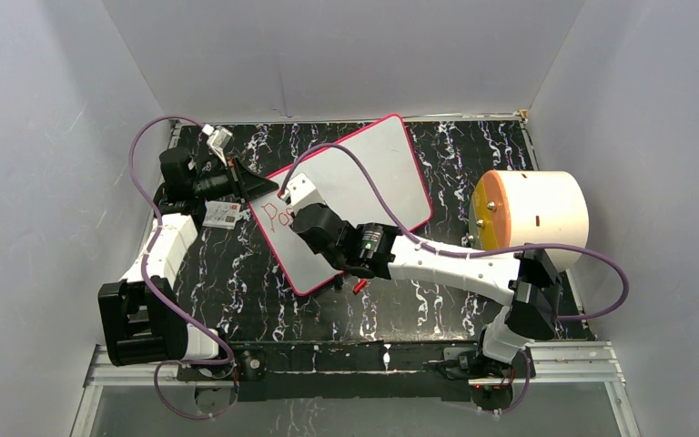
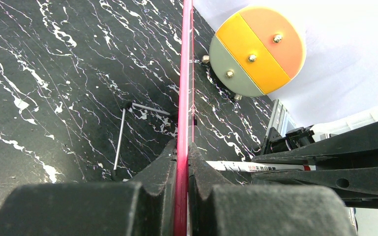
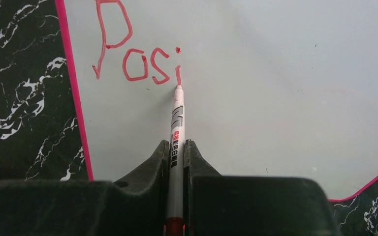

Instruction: Write a sentence on the whiteboard

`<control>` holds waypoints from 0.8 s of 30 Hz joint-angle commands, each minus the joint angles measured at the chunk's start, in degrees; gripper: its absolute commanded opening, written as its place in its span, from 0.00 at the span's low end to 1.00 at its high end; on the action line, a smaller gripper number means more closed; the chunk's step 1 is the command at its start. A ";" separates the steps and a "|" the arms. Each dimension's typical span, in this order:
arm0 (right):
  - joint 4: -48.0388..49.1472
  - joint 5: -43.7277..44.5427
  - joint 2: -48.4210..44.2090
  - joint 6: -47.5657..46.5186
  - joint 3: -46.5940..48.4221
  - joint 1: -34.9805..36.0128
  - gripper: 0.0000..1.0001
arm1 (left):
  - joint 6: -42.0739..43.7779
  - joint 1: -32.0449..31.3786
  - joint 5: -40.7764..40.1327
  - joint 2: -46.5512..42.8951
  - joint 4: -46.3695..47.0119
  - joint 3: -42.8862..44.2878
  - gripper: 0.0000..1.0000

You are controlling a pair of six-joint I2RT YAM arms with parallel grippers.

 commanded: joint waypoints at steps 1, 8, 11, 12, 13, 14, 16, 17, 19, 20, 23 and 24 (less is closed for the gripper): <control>-2.32 -0.51 0.88 1.50 2.64 -0.34 0.00 | 4.61 0.32 -6.17 0.79 -2.78 -1.06 0.00; -2.37 -0.17 0.18 1.68 2.55 -0.35 0.00 | 4.61 0.39 -6.23 0.84 -2.78 -1.06 0.00; 0.32 -0.16 -1.64 1.09 1.15 -0.36 0.00 | 4.61 0.34 -6.15 0.97 -2.82 -1.03 0.00; 1.68 -0.27 -2.53 0.69 0.42 -0.33 0.00 | 4.61 0.35 -6.15 0.97 -2.78 -1.08 0.00; 3.35 -0.40 -3.51 0.23 -0.56 -0.38 0.00 | 4.61 0.35 -6.13 0.97 -2.86 -1.01 0.00; 5.28 -0.43 -4.38 -0.32 -1.69 -0.35 0.00 | 4.61 0.34 -6.07 1.05 -2.79 -0.97 0.00; 7.96 0.34 -5.88 -1.17 -3.57 -0.31 0.00 | 4.61 0.35 -6.02 1.04 -2.78 -1.03 0.00; 8.84 1.16 -6.26 -1.62 -4.22 -0.31 0.00 | 4.61 0.38 -5.98 1.06 -2.78 -1.00 0.00; 9.35 2.29 -6.39 -2.02 -4.53 -0.58 0.00 | 4.61 0.32 -5.96 1.14 -2.78 -0.92 0.00; 9.38 2.37 -6.22 -2.08 -4.52 -0.74 0.00 | 4.61 0.33 -5.92 1.22 -2.78 -0.95 0.00; 10.28 2.11 -5.98 -2.21 -4.77 -0.90 0.00 | 4.61 0.33 -5.93 1.23 -2.78 -0.97 0.00; 10.66 1.85 -5.98 -2.16 -4.90 -0.90 0.00 | 4.61 0.35 -5.89 1.23 -2.78 -1.02 0.00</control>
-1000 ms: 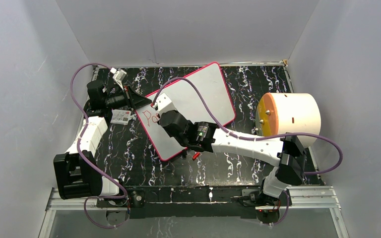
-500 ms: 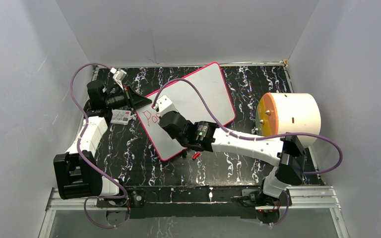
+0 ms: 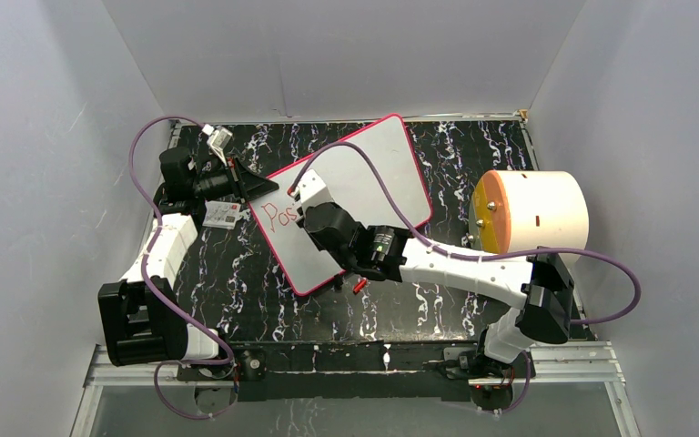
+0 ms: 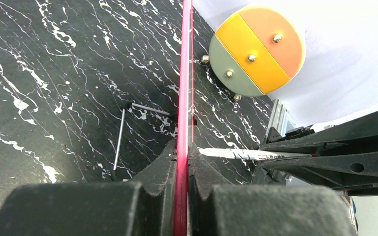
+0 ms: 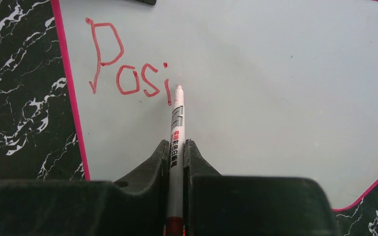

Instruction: Write a sentence on the whiteboard

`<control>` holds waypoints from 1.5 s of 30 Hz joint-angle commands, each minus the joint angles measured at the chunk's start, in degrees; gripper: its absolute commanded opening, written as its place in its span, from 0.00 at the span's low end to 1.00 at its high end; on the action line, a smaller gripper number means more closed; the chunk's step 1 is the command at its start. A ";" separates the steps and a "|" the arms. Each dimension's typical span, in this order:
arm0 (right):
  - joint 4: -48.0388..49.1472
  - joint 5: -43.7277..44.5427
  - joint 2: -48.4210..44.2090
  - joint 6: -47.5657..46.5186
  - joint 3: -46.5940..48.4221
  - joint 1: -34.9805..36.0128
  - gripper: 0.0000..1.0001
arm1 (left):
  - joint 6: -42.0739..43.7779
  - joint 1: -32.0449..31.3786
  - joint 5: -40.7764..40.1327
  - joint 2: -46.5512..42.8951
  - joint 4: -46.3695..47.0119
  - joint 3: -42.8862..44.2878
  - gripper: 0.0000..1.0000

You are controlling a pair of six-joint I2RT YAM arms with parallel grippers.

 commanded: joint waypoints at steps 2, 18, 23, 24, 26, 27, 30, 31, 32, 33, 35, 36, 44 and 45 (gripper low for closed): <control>6.12 0.98 -2.01 -0.98 -0.43 -0.47 0.00 | 4.61 0.30 -6.03 1.27 -2.82 -0.97 0.00; 7.54 1.33 -0.80 -1.68 0.07 -1.00 0.00 | 4.61 0.34 -6.04 1.22 -2.82 -1.01 0.00; 7.85 1.24 -0.86 -1.68 -0.20 -1.16 0.00 | 4.61 0.34 -5.82 1.40 -2.82 -0.92 0.00; 7.88 1.24 -0.86 -1.68 -0.24 -1.14 0.00 | 4.61 0.32 -5.82 1.35 -2.82 -0.94 0.00; 7.98 1.18 -0.77 -1.68 -0.26 -1.20 0.00 | 4.61 0.34 -5.82 1.38 -2.86 -0.97 0.00; 7.98 1.15 -0.77 -1.61 -0.30 -1.24 0.00 | 4.61 0.35 -5.82 1.37 -2.84 -0.97 0.00; 7.97 1.11 -0.68 -1.52 -0.46 -1.24 0.00 | 4.61 0.35 -5.83 1.38 -2.82 -0.98 0.00; 7.98 1.18 -0.68 -1.51 -0.48 -1.25 0.00 | 4.61 0.33 -5.86 1.41 -2.82 -0.98 0.00; 8.07 1.20 -0.68 -1.46 -0.52 -1.26 0.00 | 4.61 0.30 -5.82 1.35 -2.78 -0.96 0.00; 8.14 1.12 -0.68 -1.50 -0.46 -1.28 0.00 | 4.61 0.34 -5.79 1.42 -2.81 -0.90 0.00; 8.24 1.00 -0.62 -1.42 -0.40 -1.40 0.00 | 4.61 0.35 -5.73 1.43 -2.82 -0.98 0.00; 8.25 0.98 -0.53 -1.50 -0.35 -1.35 0.00 | 4.61 0.35 -5.73 1.43 -2.82 -1.02 0.00; 8.00 0.33 -0.18 -1.33 0.14 -1.45 0.00 | 4.61 0.35 -5.64 1.34 -2.82 -0.97 0.00; 7.84 0.07 0.03 -1.33 0.34 -1.48 0.00 | 4.61 0.35 -5.64 1.35 -2.82 -0.94 0.00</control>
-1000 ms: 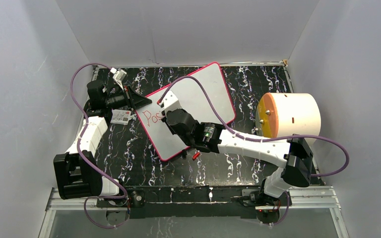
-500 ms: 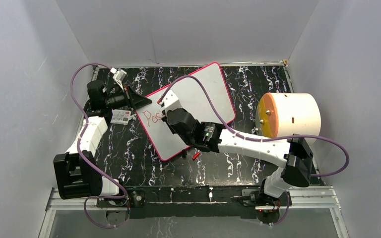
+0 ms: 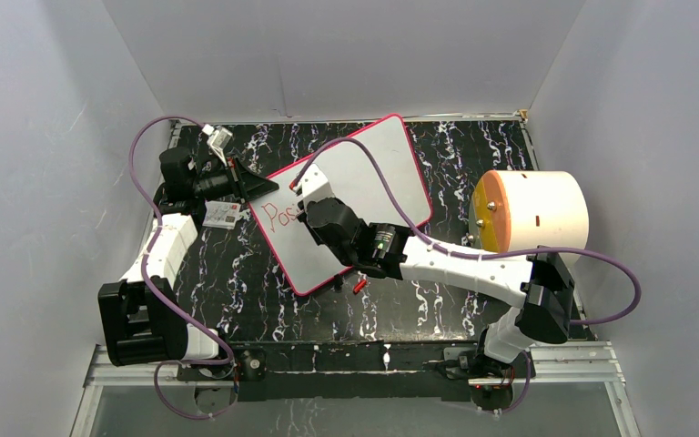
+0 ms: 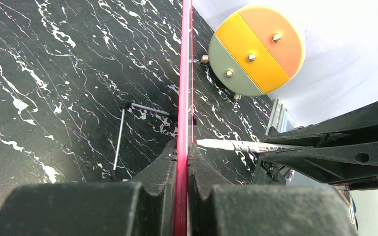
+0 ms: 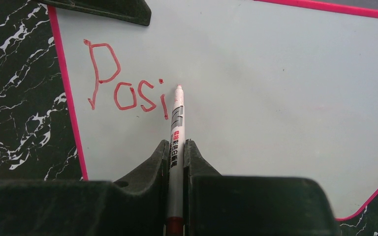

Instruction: Write a sentence on the whiteboard

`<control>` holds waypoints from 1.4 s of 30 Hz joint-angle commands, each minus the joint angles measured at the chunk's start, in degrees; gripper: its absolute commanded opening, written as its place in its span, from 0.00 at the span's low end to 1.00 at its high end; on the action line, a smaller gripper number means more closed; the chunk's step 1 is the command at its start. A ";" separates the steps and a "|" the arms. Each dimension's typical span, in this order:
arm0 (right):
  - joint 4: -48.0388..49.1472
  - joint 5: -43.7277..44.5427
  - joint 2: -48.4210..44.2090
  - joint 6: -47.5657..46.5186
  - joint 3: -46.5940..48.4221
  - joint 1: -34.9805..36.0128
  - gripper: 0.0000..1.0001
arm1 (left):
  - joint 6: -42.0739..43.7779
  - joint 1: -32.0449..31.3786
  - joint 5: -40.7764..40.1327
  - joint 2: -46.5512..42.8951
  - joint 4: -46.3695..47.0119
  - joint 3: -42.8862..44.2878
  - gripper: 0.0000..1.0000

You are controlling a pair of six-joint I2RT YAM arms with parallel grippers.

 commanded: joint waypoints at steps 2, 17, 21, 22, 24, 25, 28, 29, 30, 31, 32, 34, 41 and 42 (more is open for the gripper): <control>2.87 -0.11 0.61 -0.44 1.18 -0.23 0.00 | 4.55 0.33 -5.80 1.39 -2.82 -0.98 0.00; -0.21 1.30 2.54 0.09 3.12 -0.40 0.00 | 4.55 0.35 -5.90 1.34 -2.83 -0.99 0.00; -0.76 3.10 2.47 0.21 3.10 -0.34 0.00 | 4.55 0.35 -5.87 1.37 -2.82 -0.98 0.00; -0.91 3.64 2.51 0.34 2.99 -0.38 0.00 | 4.55 0.35 -5.89 1.34 -2.82 -0.99 0.00; -1.05 4.40 2.46 0.30 2.93 -0.39 0.00 | 4.55 0.34 -5.88 1.34 -2.86 -1.03 0.00; -1.17 4.57 2.46 0.31 2.98 -0.34 0.00 | 4.55 0.35 -5.91 1.32 -2.86 -0.99 0.00; -1.05 4.89 2.17 0.44 2.80 -0.32 0.00 | 4.55 0.35 -5.94 1.38 -2.82 -1.04 0.00; -0.90 4.99 2.00 0.44 2.69 -0.33 0.00 | 4.55 0.33 -5.88 1.34 -2.81 -0.99 0.00; -0.74 5.01 1.82 0.44 2.53 -0.32 0.00 | 4.55 0.34 -5.94 1.38 -2.90 -0.99 0.00; -0.48 4.89 1.58 0.38 2.35 -0.35 0.00 | 4.55 0.33 -6.01 1.38 -2.91 -1.01 0.00; -0.13 4.81 1.25 0.28 2.06 -0.38 0.00 | 4.55 0.40 -6.06 1.33 -2.89 -0.99 0.00; 1.25 3.64 0.26 -0.09 1.07 -0.33 0.00 | 4.55 0.37 -6.08 1.41 -2.86 -1.05 0.00; 4.31 0.70 -2.20 -1.14 -0.06 -0.36 0.00 | 4.50 0.34 -6.05 1.41 -2.82 -0.98 0.00; 4.61 0.72 -2.20 -1.26 -0.06 -0.35 0.00 | 4.53 0.35 -5.97 1.41 -2.82 -0.99 0.00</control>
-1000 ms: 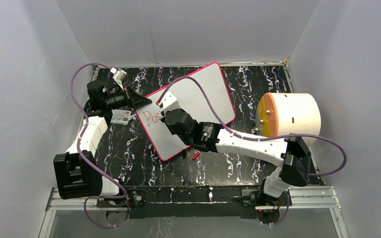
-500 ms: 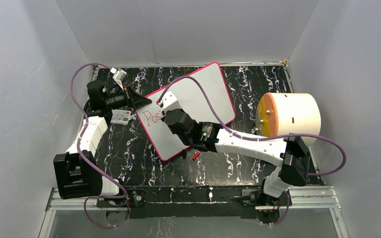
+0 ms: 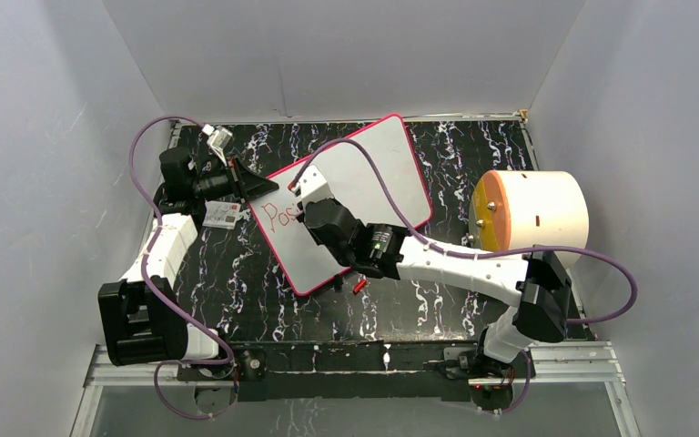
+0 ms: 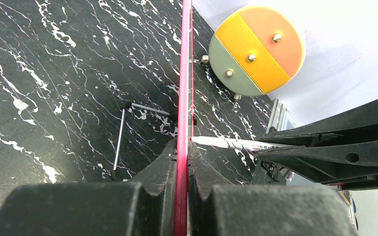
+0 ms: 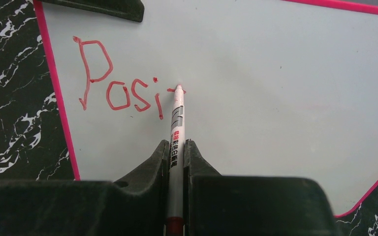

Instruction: Write a sentence on the whiteboard

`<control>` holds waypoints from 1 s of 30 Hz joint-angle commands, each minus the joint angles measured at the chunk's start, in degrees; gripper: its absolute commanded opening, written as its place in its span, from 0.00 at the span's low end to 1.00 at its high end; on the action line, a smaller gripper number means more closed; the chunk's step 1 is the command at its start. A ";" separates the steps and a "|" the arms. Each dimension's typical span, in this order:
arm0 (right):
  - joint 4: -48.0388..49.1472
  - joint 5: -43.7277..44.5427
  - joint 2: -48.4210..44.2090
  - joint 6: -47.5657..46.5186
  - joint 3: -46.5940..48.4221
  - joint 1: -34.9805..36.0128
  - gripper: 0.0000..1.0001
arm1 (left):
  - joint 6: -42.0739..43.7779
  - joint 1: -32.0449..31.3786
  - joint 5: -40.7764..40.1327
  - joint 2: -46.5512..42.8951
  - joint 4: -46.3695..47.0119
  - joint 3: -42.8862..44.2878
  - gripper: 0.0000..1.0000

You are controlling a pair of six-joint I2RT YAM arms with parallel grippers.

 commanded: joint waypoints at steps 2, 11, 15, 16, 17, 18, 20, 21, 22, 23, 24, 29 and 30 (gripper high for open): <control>5.39 -0.74 -2.99 -1.34 -0.07 -0.39 0.00 | 4.53 0.33 -5.93 1.34 -2.86 -0.97 0.00; 4.54 0.51 -0.58 -1.74 1.68 -0.36 0.00 | 4.53 0.30 -5.84 1.34 -2.88 -0.91 0.00; 3.87 0.26 0.20 -1.73 1.91 -0.42 0.00 | 4.53 0.35 -5.80 1.27 -2.87 -0.94 0.00; 3.64 0.22 0.37 -1.52 2.01 -0.49 0.00 | 4.53 0.35 -5.77 1.27 -2.86 -0.94 0.00; 3.11 -0.07 0.56 -1.48 2.14 -0.44 0.00 | 4.53 0.35 -5.81 1.26 -2.86 -0.91 0.00; 2.80 -0.29 0.70 -1.32 2.24 -0.43 0.00 | 4.53 0.37 -5.76 1.33 -2.84 -0.90 0.00; 2.21 -0.72 0.86 -1.13 2.43 -0.51 0.00 | 4.53 0.35 -5.75 1.29 -2.86 -0.92 0.00; 1.80 -0.87 0.97 -1.12 2.56 -0.50 0.00 | 4.53 0.37 -5.76 1.29 -2.84 -0.88 0.00; 1.34 -0.91 1.06 -1.01 2.73 -0.54 0.00 | 4.53 0.35 -5.75 1.34 -2.87 -0.90 0.00; 0.74 -0.99 1.16 -0.88 2.95 -0.51 0.00 | 4.53 0.35 -5.76 1.34 -2.88 -0.88 0.00; 0.23 -1.11 1.19 -0.79 3.20 -0.53 0.00 | 4.53 0.33 -5.75 1.34 -2.86 -0.89 0.00; -2.45 -1.73 1.12 0.25 3.63 -0.57 0.00 | 4.53 0.35 -5.74 1.34 -2.87 -0.91 0.00; -2.94 -1.92 1.05 0.31 3.61 -0.55 0.00 | 4.53 0.35 -5.74 1.34 -2.86 -0.88 0.00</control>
